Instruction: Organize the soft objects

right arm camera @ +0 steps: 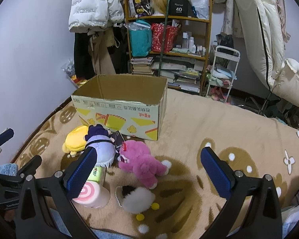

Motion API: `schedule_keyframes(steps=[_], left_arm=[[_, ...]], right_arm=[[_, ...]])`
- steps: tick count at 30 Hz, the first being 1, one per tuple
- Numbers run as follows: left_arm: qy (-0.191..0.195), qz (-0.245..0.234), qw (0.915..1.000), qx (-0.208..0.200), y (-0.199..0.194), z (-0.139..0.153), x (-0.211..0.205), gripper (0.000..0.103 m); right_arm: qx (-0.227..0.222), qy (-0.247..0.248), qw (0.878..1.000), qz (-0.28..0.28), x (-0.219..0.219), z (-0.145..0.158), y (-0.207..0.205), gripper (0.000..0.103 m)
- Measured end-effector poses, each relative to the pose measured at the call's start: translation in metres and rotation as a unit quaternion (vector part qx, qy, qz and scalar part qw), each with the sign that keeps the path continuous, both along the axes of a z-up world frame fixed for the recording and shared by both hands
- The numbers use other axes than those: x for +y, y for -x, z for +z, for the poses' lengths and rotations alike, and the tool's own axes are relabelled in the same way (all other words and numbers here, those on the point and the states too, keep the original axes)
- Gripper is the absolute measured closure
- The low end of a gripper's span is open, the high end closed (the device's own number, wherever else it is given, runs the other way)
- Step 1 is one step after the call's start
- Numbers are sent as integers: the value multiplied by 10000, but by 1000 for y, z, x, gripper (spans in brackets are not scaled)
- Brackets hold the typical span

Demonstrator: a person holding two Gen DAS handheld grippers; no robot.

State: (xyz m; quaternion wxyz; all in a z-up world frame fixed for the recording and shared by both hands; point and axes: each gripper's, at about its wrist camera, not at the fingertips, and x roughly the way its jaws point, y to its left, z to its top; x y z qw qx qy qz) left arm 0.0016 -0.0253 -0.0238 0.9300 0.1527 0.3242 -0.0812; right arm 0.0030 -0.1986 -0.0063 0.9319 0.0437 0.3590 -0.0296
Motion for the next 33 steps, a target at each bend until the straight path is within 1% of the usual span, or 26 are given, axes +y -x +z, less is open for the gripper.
schedule_keyframes(steps=[3, 7, 15, 18, 22, 24, 29, 33], left_arm=[[-38, -87, 9999, 141, -1, -6, -4, 2], [-182, -305, 9990, 267, 0, -13, -16, 2], [-330, -720, 9954, 546, 3, -27, -34, 2], [-359, -819, 9931, 763, 1, -34, -40, 3], [-420, -917, 9896, 1023, -1, -45, -47, 2], [-510, -1004, 9879, 1069, 0, -50, -53, 2], [-860, -1266, 9816, 1143, 7, -63, -69, 3], [-1080, -1441, 9761, 1219, 12, -73, -78, 3]], right_arm=[[95, 21, 10000, -2, 0, -3, -3, 0], [316, 30, 9995, 45, 1, -8, -10, 0], [933, 2, 9955, 134, 4, -28, -28, 0], [1241, 94, 9922, 110, 5, -41, -36, 0], [1629, 77, 9865, 140, 5, -56, -43, 0], [1782, 105, 9838, 155, 5, -62, -45, 0], [1950, 91, 9805, 213, 7, -70, -49, 0], [2217, 135, 9746, 283, 12, -82, -54, 0]])
